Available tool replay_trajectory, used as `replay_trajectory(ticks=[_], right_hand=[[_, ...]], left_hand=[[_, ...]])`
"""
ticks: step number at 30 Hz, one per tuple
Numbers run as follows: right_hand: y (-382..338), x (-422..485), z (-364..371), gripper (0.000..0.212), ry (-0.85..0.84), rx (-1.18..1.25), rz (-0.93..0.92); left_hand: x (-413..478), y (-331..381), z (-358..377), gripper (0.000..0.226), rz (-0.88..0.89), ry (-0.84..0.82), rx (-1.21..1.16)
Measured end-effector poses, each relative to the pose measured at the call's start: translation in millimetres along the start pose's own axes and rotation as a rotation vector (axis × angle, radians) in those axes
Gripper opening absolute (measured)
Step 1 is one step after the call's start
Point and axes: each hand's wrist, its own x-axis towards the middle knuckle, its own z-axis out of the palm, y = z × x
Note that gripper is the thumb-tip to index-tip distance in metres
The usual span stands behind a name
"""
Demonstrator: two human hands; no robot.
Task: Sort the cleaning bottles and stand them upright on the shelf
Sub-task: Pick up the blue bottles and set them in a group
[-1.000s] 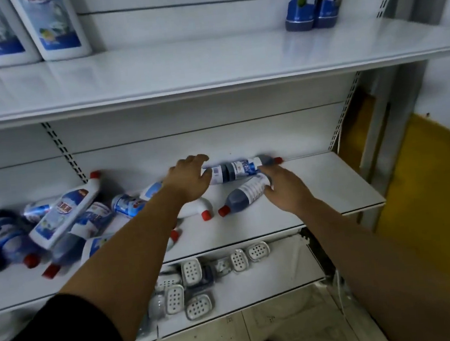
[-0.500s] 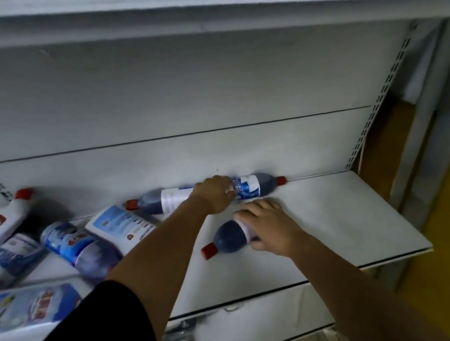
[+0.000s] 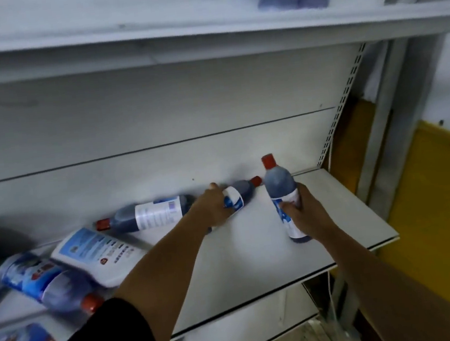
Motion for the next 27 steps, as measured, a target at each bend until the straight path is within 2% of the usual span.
replay_trajectory(ticks=[3, 6, 10, 13, 14, 15, 16, 18, 19, 24, 27], right_hand=[[-19, -9, 0, 0.050, -0.046, 0.164, 0.304], [-31, -26, 1, 0.048, -0.083, 0.388, 0.438], [-64, -63, -1, 0.052, -0.090, 0.600, 0.430], [-93, -92, -7, 0.081, -0.104, 0.664, 0.362], [-102, -104, -10, 0.083, -0.103, 0.696, 0.356], [-110, -116, -13, 0.078, -0.099, 0.728, 0.350], [-119, -128, -17, 0.068, -0.093, 0.766, 0.345], [-133, -152, -25, 0.052, -0.101, 0.840, 0.331], [-140, -165, -30, 0.049, -0.106, 0.870, 0.321], [-165, -219, -51, 0.036, -0.082, 0.898, 0.309], [-181, -243, -61, 0.023, -0.076, 0.922, 0.328]], left_hand=[[-17, 2, -8, 0.065, -0.027, -0.010, -0.138], [-44, 6, -19, 0.059, -0.076, -0.039, -0.425], [-88, 13, -38, 0.053, -0.065, -0.060, -0.622], [-130, 20, -55, 0.068, -0.035, -0.113, -0.715], [-142, 20, -58, 0.075, -0.032, -0.128, -0.756], [-157, 22, -63, 0.076, -0.033, -0.142, -0.791], [-173, 23, -69, 0.067, -0.031, -0.149, -0.830], [-203, 25, -78, 0.032, -0.021, -0.160, -0.895], [-217, 26, -82, 0.023, -0.021, -0.161, -0.929], [-280, 31, -98, 0.033, 0.024, -0.165, -1.014], [-312, 36, -108, 0.030, 0.041, -0.166, -1.072]])
